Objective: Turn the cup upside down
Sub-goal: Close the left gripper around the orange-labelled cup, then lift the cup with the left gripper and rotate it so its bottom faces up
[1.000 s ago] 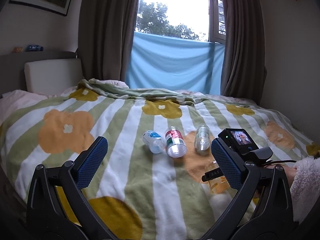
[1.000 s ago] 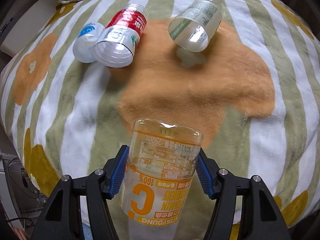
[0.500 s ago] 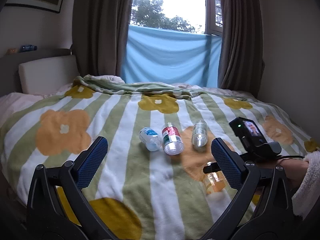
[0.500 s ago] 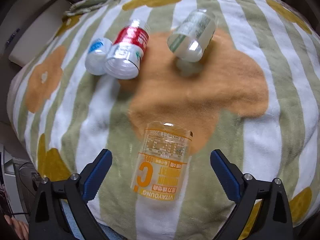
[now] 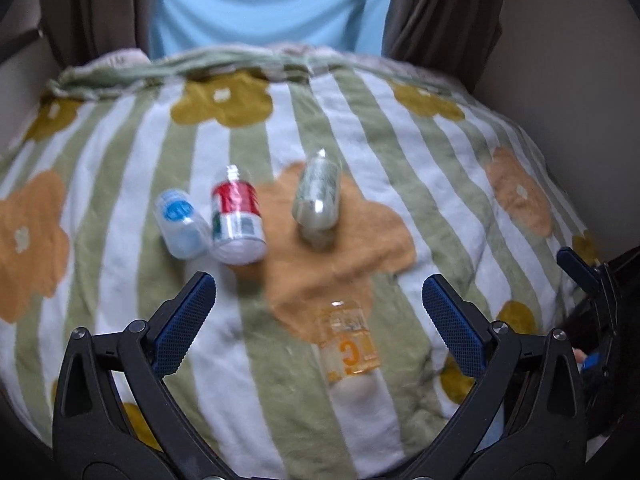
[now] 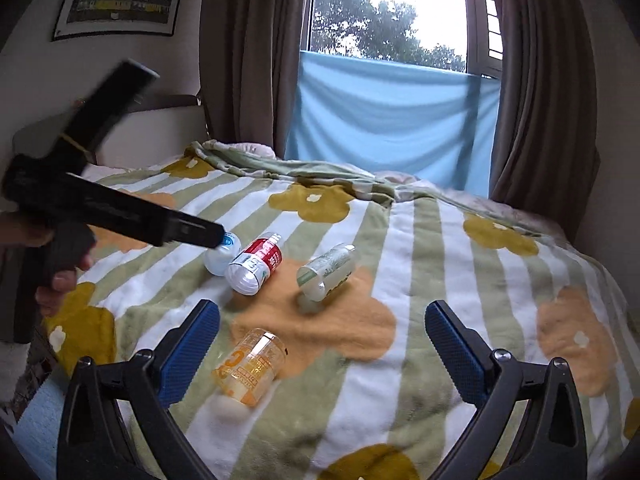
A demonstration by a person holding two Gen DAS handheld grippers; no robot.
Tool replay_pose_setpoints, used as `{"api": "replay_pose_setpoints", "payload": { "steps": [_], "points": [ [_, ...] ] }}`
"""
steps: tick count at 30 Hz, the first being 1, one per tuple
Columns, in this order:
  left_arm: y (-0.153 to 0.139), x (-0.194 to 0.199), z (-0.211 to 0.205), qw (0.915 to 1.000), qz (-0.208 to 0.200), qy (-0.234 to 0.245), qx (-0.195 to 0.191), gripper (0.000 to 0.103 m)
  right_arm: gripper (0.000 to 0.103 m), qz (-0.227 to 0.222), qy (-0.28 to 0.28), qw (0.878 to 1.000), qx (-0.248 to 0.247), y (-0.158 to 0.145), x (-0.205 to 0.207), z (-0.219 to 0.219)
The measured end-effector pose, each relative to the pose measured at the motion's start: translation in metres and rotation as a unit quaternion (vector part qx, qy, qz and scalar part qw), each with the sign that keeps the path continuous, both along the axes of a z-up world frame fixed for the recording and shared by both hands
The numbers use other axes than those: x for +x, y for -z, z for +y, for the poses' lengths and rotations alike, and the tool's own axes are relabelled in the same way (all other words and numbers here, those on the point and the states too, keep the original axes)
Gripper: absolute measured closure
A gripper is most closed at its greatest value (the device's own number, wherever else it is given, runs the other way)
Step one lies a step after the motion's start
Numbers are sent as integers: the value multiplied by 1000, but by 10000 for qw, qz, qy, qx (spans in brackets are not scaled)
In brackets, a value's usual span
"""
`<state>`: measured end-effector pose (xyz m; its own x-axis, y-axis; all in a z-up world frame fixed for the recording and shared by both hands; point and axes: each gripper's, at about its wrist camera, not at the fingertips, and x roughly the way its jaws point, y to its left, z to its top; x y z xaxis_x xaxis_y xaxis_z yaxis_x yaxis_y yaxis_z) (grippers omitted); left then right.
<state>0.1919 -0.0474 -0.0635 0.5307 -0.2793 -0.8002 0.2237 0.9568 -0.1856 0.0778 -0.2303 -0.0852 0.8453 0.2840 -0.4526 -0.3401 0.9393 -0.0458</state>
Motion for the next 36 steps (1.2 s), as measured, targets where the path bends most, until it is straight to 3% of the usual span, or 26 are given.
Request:
{"api": "replay_pose_setpoints", "payload": {
  "steps": [3, 7, 12, 17, 22, 26, 27, 31, 36],
  "points": [
    [43, 31, -21, 9940, 1089, 63, -9, 0, 0, -4, -1, 9997, 249, 3, -8, -22],
    [98, 54, -42, 9725, 2326, 40, 81, 1, 0, -64, 57, 9988, 487, 5, -11, -42],
    [145, 67, -54, 9487, 3141, -175, 334, 8, 0, -96, 65, 9981, 604, 7, -15, -56],
    [171, 66, -68, 9373, 3451, -142, 470, 10, 0, -82, 81, 9984, 546, 10, -17, -60],
    [186, 62, -81, 9310, 3599, -112, 594, 23, 0, -34, 84, 9983, 567, 13, -16, -63],
    [196, 59, -86, 9279, 3685, -142, 552, 45, 0, 11, 66, 9983, 573, 15, -14, -61],
    [197, 58, -84, 9280, 3690, -150, 500, 46, 0, 29, 56, 9984, 568, 15, -13, -60],
    [194, 54, -71, 9352, 3517, -150, 373, 46, 0, 75, 25, 9984, 564, 17, -11, -57],
    [176, 36, -62, 9586, 2842, -103, 133, 46, 0, 90, 10, 9983, 582, 19, -11, -55]
  ]
}}
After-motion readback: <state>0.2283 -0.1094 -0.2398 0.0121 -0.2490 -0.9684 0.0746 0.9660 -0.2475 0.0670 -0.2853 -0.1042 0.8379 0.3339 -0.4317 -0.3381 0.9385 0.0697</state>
